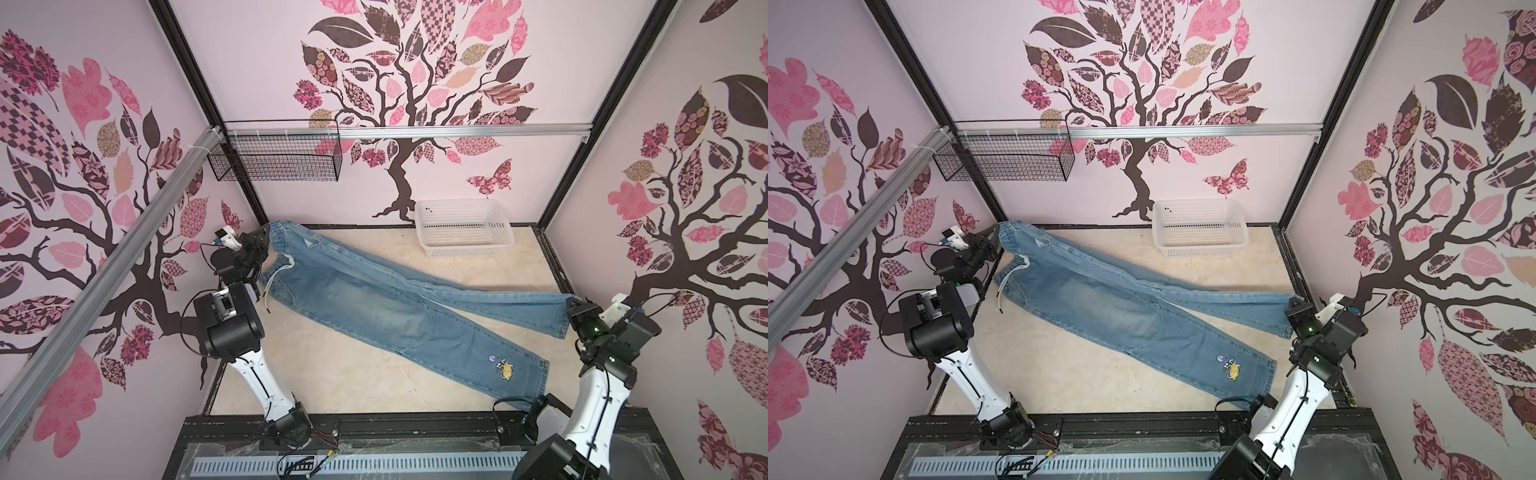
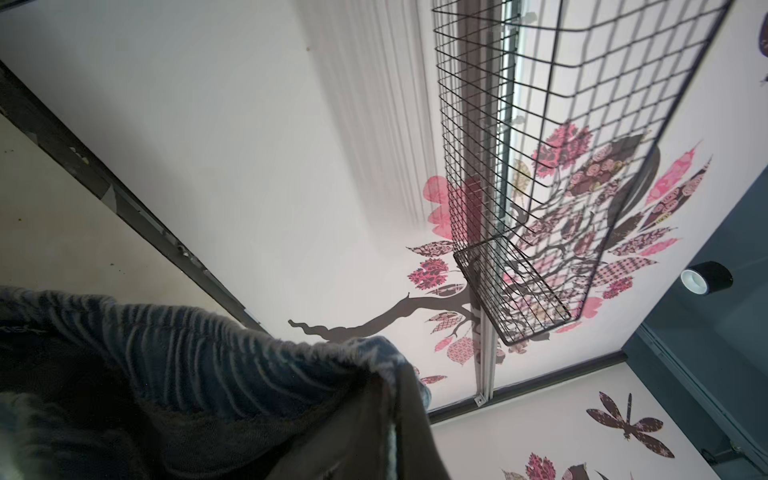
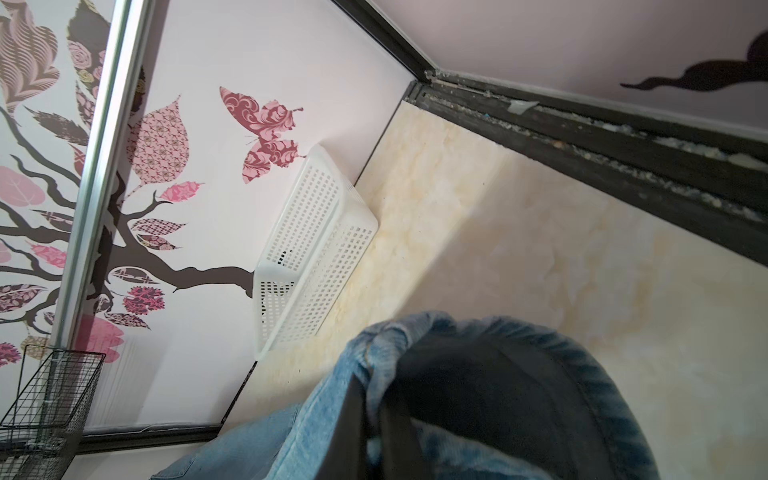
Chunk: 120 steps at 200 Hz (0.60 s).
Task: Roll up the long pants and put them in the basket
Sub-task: Fold the long pant at the center of the board.
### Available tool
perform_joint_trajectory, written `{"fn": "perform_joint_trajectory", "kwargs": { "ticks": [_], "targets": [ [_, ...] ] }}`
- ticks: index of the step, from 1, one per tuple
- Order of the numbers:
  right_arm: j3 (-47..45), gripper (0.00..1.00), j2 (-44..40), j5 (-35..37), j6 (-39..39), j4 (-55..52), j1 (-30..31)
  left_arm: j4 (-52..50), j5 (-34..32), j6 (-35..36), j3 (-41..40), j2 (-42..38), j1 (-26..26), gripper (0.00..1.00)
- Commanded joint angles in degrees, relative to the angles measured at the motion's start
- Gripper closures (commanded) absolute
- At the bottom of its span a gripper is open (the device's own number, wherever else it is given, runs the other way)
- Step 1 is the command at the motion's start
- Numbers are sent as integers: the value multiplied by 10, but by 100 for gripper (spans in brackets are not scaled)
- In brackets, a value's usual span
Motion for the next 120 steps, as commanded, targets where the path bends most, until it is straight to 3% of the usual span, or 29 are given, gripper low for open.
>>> {"fn": "perform_joint_trajectory", "kwargs": {
  "ticks": [1, 65, 105, 115, 120],
  "targets": [
    [1, 100, -46, 18, 3, -26, -4, 63, -1, 14, -33, -47, 39, 100],
    [5, 100, -124, 2, -20, -103, 28, 72, -27, 8, -142, -127, 106, 100],
    [78, 100, -135, 49, -81, -187, 85, 77, -49, -19, -190, -161, 142, 100],
    [93, 89, -130, 38, -77, -183, 91, 77, -63, -34, -203, -175, 154, 100],
    [99, 76, -128, 33, -73, -181, 90, 77, -68, -39, -206, -182, 160, 92]
  ]
}}
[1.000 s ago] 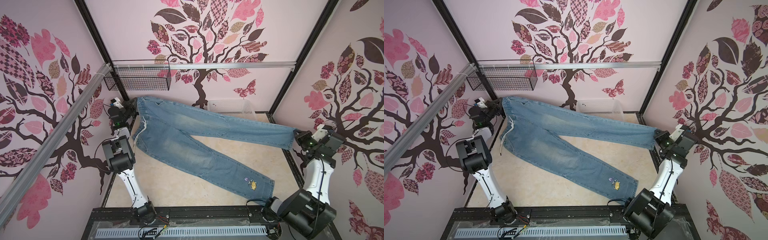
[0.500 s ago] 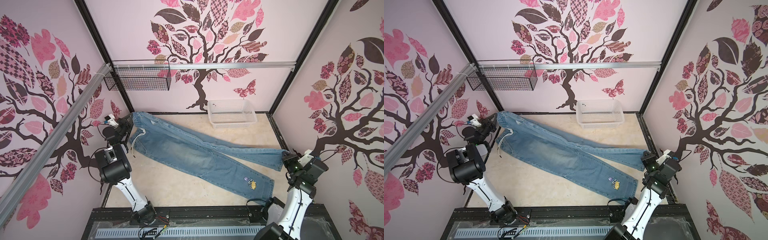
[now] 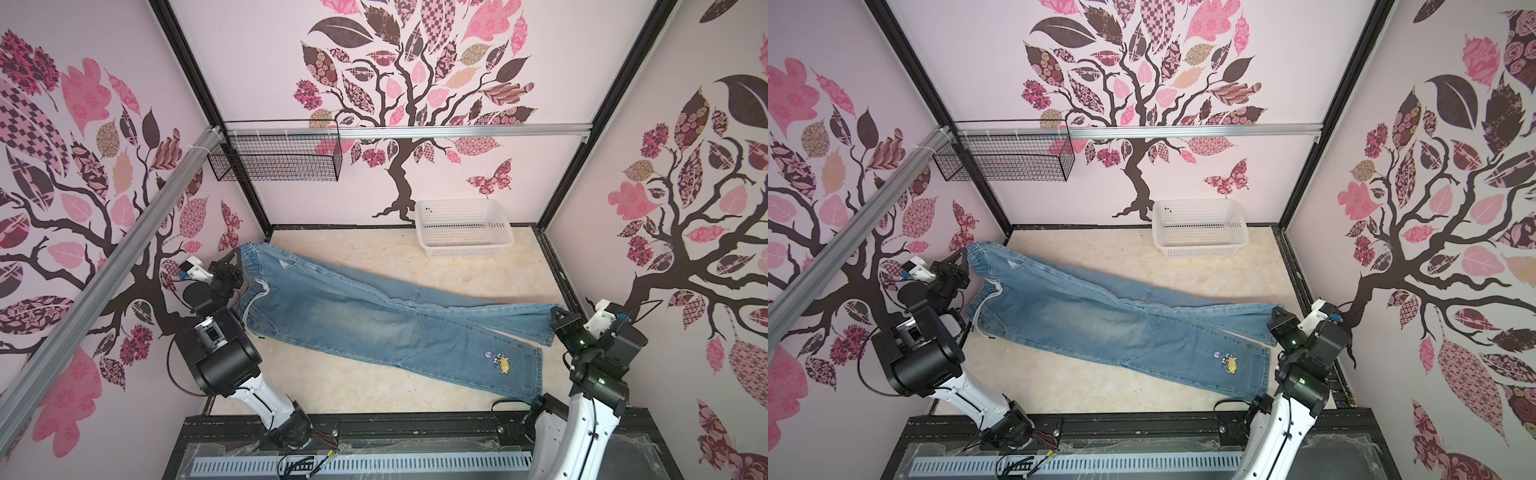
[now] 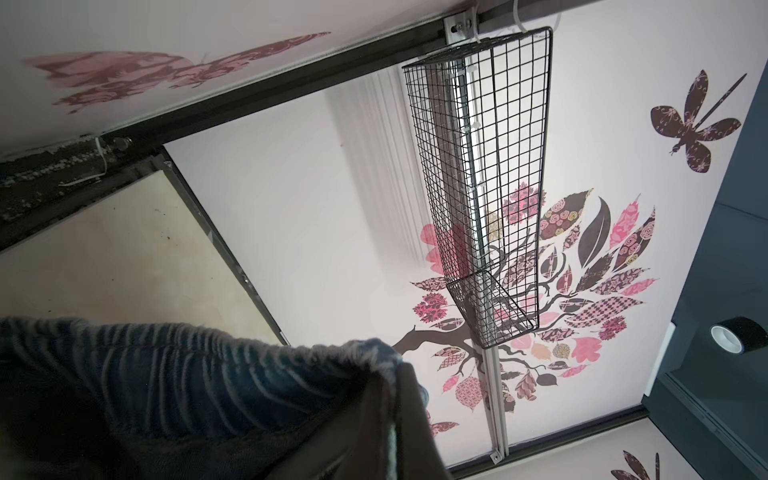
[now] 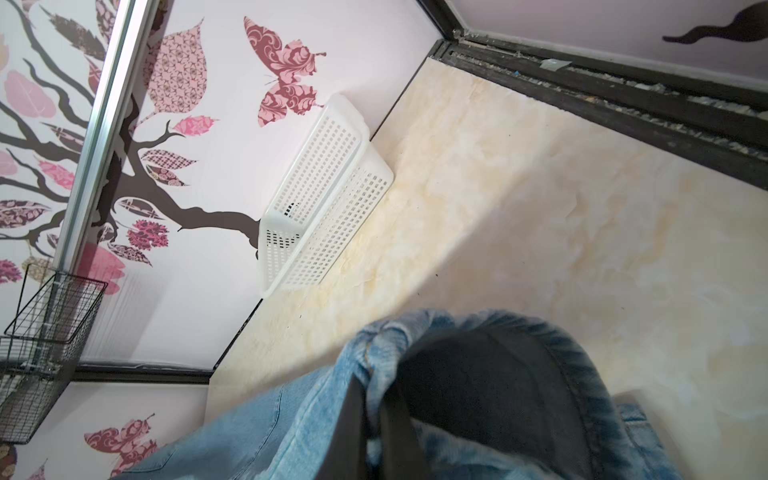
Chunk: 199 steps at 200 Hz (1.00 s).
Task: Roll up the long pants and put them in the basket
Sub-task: Fold the long pant at the center of the board, then move the long pant to the center of the board.
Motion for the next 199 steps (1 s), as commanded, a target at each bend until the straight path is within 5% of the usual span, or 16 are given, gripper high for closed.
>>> {"fn": "perform_joint_trajectory", "kwargs": {
  "ticks": [1, 13, 23, 51, 79, 92, 104, 117, 127, 139, 155, 180, 199],
  "targets": [
    [57, 75, -2, 7, -22, -16, 11, 38, -59, -30, -14, -42, 38, 90],
    [51, 62, 6, -28, -1, 18, 12, 37, -65, -40, -19, -58, 47, 65],
    [36, 52, 13, -54, 23, 53, 11, 33, -74, -42, -24, -71, 52, 55],
    [10, 34, 41, -57, 18, 102, 12, -14, -70, -12, -26, -118, 57, 49],
    [11, 34, 127, -82, 5, 136, 35, -110, -59, 61, -19, -172, 51, 46],
    [31, 33, 175, -8, -26, 121, 128, -178, -48, 112, -2, -183, 20, 45],
    [69, 30, 236, 126, -71, 86, 277, -311, -37, 201, 38, -185, -33, 46],
    [122, 27, 336, 276, -115, 49, 424, -468, -55, 308, 79, -182, -100, 47],
    [170, 27, 428, 327, -141, 15, 497, -564, -80, 369, 108, -173, -154, 50],
    [224, 35, 538, 286, -153, -16, 508, -650, -95, 418, 136, -150, -204, 62],
    [255, 47, 637, 203, -165, -18, 509, -732, -111, 428, 162, -105, -247, 100],
    [263, 87, 712, 152, -170, -9, 510, -790, -123, 411, 152, -38, -277, 100],
    [286, 95, 750, 165, -195, -51, 510, -801, -136, 398, 129, -5, -283, 100]
  ]
}}
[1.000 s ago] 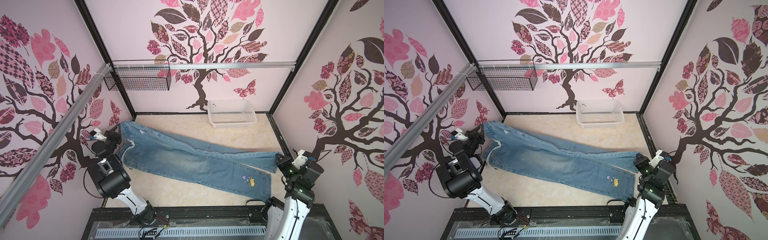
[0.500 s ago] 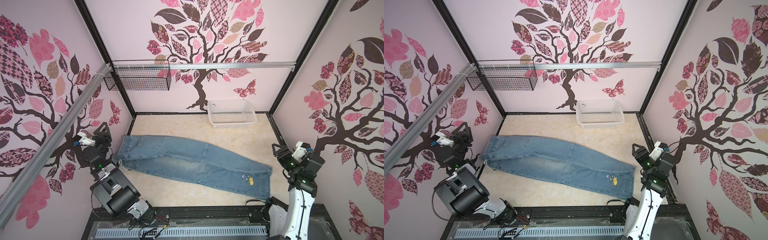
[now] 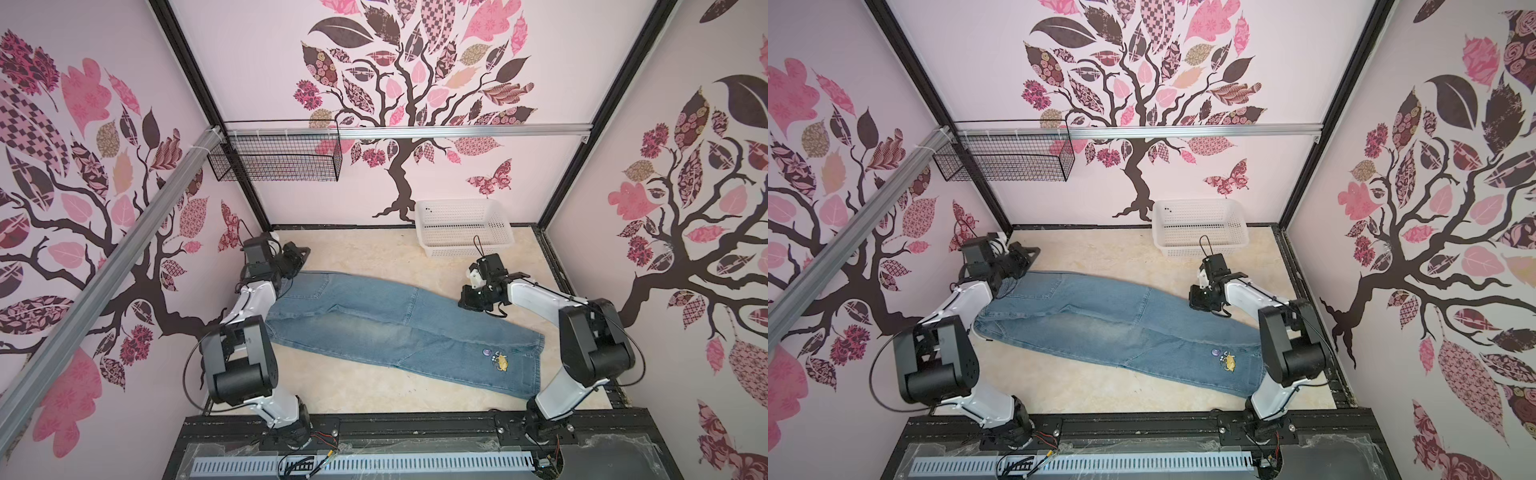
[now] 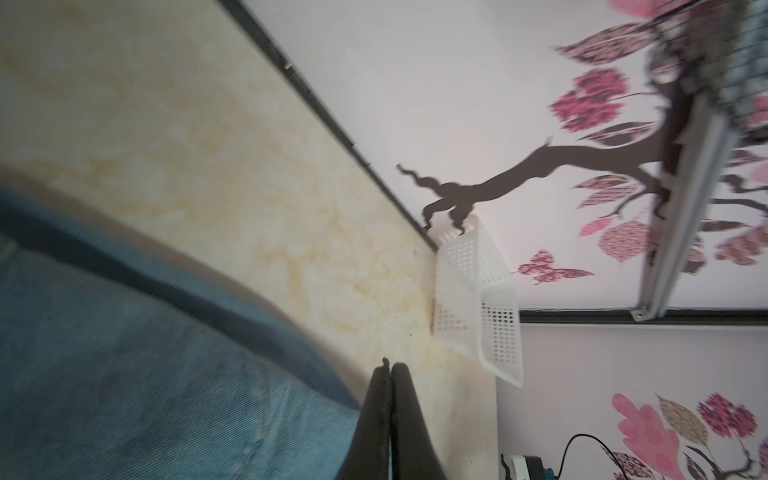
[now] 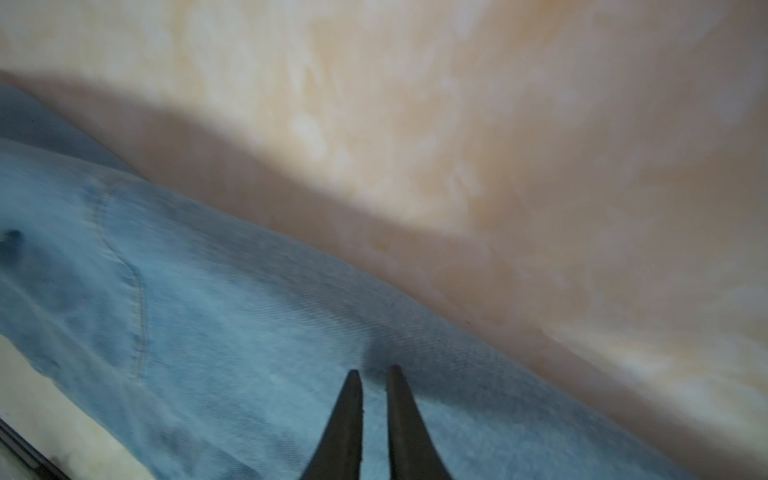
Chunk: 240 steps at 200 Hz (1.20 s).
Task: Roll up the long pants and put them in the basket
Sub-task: Move the long pant to the center of the board.
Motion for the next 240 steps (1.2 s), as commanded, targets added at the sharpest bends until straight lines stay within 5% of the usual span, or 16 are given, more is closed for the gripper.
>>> {"fn": "perform_joint_trajectory", "kwargs": {
  "ticks": [1, 65, 174, 199, 213, 240],
  "targets": [
    [34, 96, 24, -6, -39, -69, -1, -108, -29, 18, -27, 34, -4, 100],
    [143, 98, 149, 49, -77, -120, -5, -48, -37, -52, -24, 175, -5, 100],
    [472, 97, 316, 46, -86, -175, -82, 69, -11, -120, 201, 327, -53, 100],
    [368, 73, 204, 63, -80, -121, -66, 60, -11, -96, 174, 237, -43, 100],
    [292, 55, 136, 73, -80, -86, -48, 20, -10, -71, 160, 186, -43, 68],
    [202, 41, 66, 102, -93, -61, 8, -50, -21, -38, 119, 116, -40, 59]
  ]
}}
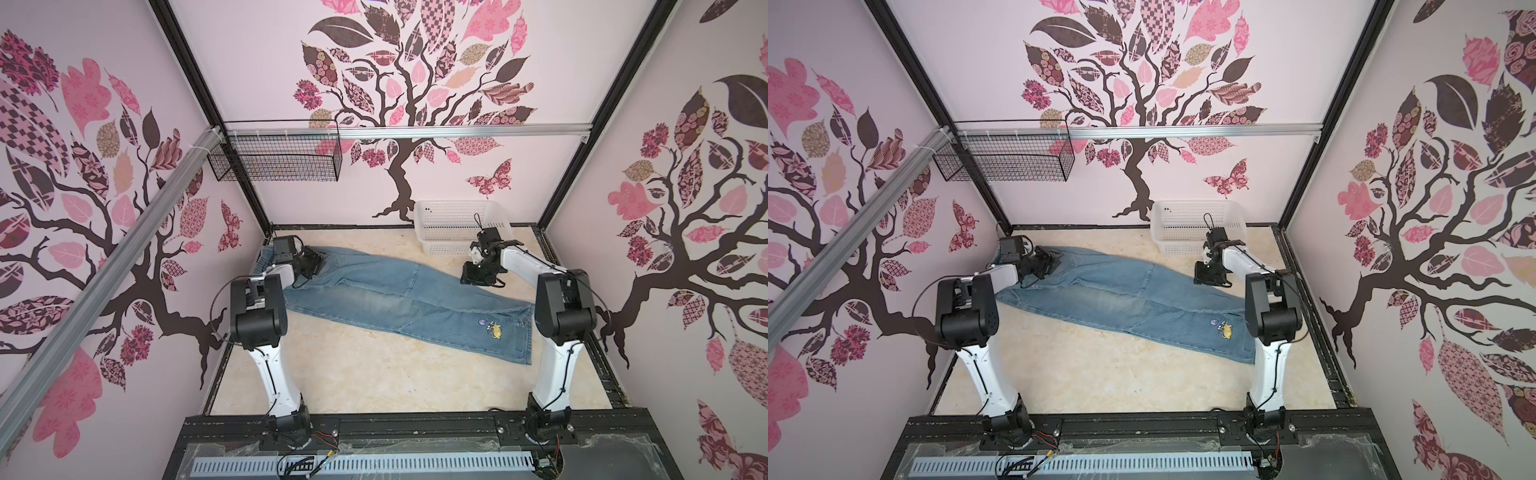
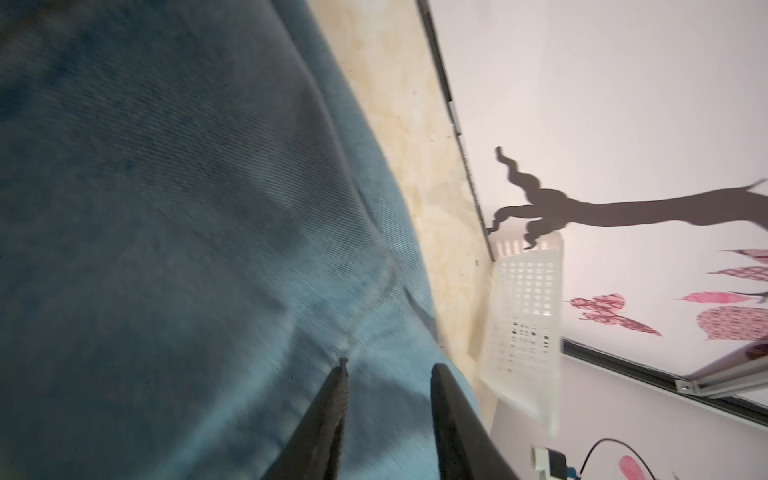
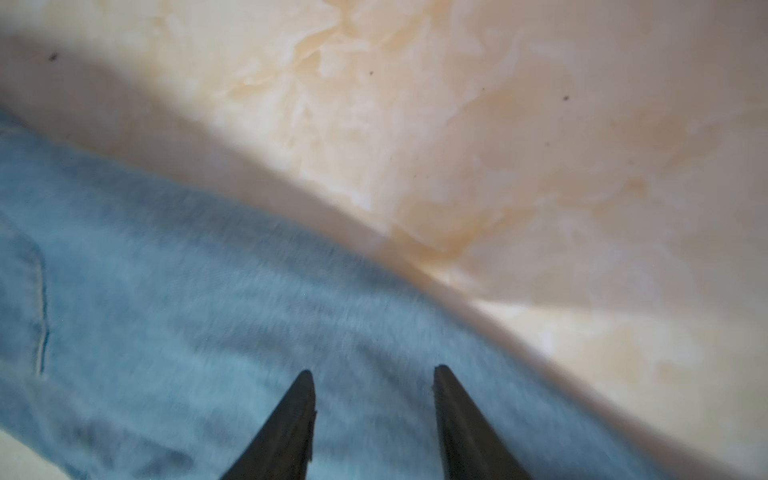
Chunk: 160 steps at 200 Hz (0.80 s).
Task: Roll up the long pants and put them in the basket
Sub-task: Move the long pant to the center of the board, then fold the long pant at the center of the board.
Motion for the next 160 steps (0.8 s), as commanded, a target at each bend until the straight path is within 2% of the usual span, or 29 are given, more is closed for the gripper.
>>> {"fn": "perform_joint_trajectory", "kwargs": {
  "ticks": [1, 49, 77, 127, 139, 160],
  "targets": [
    [-48, 41, -59, 35, -15, 49, 51, -54, -7, 40, -32, -64, 4, 59],
    [-107, 38, -56, 44, -36, 54, 109, -39, 6, 19, -129, -93, 23, 58],
    [-109, 36, -31, 82, -60, 55, 140, 4, 24, -7, -184, -100, 42, 58],
    [-112, 37, 5, 133, -67, 51, 148, 0, 38, 3, -210, -112, 65, 58],
    [-114, 47, 8, 137, -66, 49, 149, 0, 39, 2, -213, -114, 70, 58],
    [-105, 84, 17, 139, -63, 35, 149, 0, 39, 1, -213, -116, 77, 57]
  ]
}}
